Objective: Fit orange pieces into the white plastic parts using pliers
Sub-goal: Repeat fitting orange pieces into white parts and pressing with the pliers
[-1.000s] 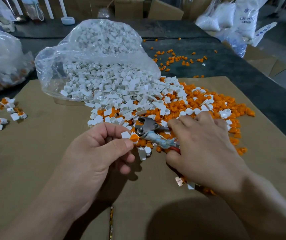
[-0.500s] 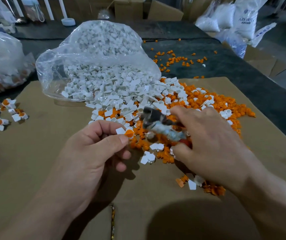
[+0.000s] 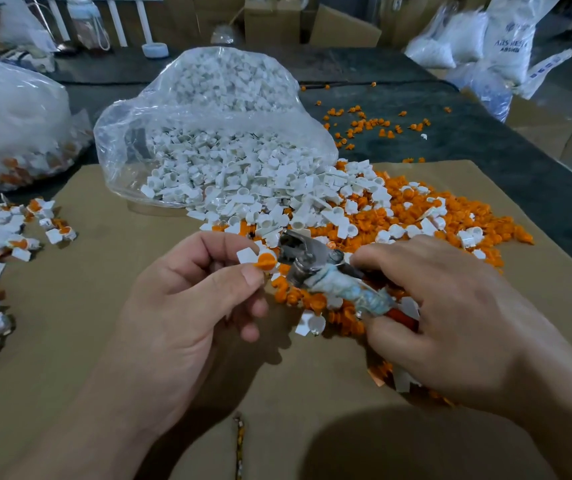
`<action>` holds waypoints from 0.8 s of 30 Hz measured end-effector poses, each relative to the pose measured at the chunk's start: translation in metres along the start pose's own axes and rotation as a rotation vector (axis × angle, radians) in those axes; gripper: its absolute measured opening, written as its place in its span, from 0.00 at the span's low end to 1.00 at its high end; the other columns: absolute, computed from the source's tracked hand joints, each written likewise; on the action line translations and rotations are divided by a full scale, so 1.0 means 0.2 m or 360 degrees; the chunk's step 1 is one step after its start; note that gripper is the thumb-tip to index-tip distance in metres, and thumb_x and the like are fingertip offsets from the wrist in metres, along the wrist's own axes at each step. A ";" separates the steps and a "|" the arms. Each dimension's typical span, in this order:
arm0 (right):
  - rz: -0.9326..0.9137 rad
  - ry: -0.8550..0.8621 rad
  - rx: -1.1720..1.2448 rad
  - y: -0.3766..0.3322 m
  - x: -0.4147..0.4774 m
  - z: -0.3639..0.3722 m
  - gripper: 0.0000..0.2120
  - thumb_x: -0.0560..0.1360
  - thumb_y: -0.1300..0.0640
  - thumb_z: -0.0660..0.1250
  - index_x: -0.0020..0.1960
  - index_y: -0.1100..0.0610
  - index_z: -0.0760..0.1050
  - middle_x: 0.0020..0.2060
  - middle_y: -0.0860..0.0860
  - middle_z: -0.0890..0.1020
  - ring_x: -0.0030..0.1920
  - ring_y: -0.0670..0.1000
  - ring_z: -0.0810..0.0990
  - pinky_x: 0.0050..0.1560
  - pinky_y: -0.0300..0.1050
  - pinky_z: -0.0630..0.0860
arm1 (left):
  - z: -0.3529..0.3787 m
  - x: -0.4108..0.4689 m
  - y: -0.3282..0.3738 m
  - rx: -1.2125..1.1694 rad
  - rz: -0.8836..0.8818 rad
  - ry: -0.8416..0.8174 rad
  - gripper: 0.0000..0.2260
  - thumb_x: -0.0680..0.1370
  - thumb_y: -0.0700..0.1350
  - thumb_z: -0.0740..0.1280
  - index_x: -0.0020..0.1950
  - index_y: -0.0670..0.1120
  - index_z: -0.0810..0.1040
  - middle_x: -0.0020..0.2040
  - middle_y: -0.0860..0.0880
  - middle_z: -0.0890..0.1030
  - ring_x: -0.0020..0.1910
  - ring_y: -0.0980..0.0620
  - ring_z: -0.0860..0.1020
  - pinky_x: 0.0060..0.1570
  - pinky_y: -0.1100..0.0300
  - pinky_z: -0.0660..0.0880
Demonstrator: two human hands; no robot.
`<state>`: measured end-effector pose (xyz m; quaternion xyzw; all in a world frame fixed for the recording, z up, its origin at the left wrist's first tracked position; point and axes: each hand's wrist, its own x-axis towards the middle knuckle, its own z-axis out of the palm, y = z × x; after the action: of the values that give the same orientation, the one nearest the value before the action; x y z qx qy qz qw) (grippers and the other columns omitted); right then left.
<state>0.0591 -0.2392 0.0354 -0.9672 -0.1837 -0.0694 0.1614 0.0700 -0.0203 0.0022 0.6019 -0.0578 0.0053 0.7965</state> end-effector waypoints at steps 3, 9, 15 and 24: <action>-0.0031 -0.0034 0.0042 0.01 0.00 0.00 0.15 0.68 0.42 0.55 0.53 0.42 0.70 0.43 0.40 0.75 0.46 0.47 0.72 0.43 0.50 0.74 | -0.02 0.00 0.00 0.0067 0.0044 -0.0025 0.08 0.62 0.46 0.75 0.41 0.49 0.84 0.30 0.47 0.76 0.28 0.54 0.76 0.25 0.63 0.73; -0.0084 -0.0121 0.0072 0.00 -0.01 -0.01 0.19 0.68 0.41 0.54 0.57 0.40 0.70 0.46 0.38 0.75 0.49 0.47 0.72 0.46 0.48 0.73 | -0.02 0.01 -0.02 0.0207 0.0135 -0.0004 0.08 0.64 0.49 0.73 0.42 0.50 0.84 0.29 0.49 0.76 0.28 0.53 0.77 0.26 0.63 0.74; -0.0123 -0.0164 0.0083 0.01 -0.01 0.00 0.23 0.67 0.41 0.53 0.61 0.40 0.70 0.47 0.37 0.74 0.51 0.45 0.71 0.48 0.43 0.71 | -0.05 0.01 -0.01 0.0309 0.0164 -0.0102 0.07 0.67 0.48 0.72 0.43 0.50 0.84 0.30 0.50 0.78 0.29 0.54 0.78 0.27 0.65 0.74; -0.0148 -0.0099 0.0135 0.00 -0.02 -0.01 0.21 0.69 0.43 0.55 0.61 0.42 0.71 0.47 0.38 0.77 0.50 0.45 0.73 0.50 0.43 0.72 | -0.04 0.02 -0.01 0.0290 0.0166 -0.0047 0.07 0.70 0.40 0.70 0.41 0.51 0.84 0.30 0.49 0.78 0.28 0.55 0.77 0.25 0.66 0.74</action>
<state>0.0556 -0.2408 0.0358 -0.9515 -0.2362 -0.0390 0.1931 0.0750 -0.0131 -0.0018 0.6680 -0.1001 0.0429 0.7362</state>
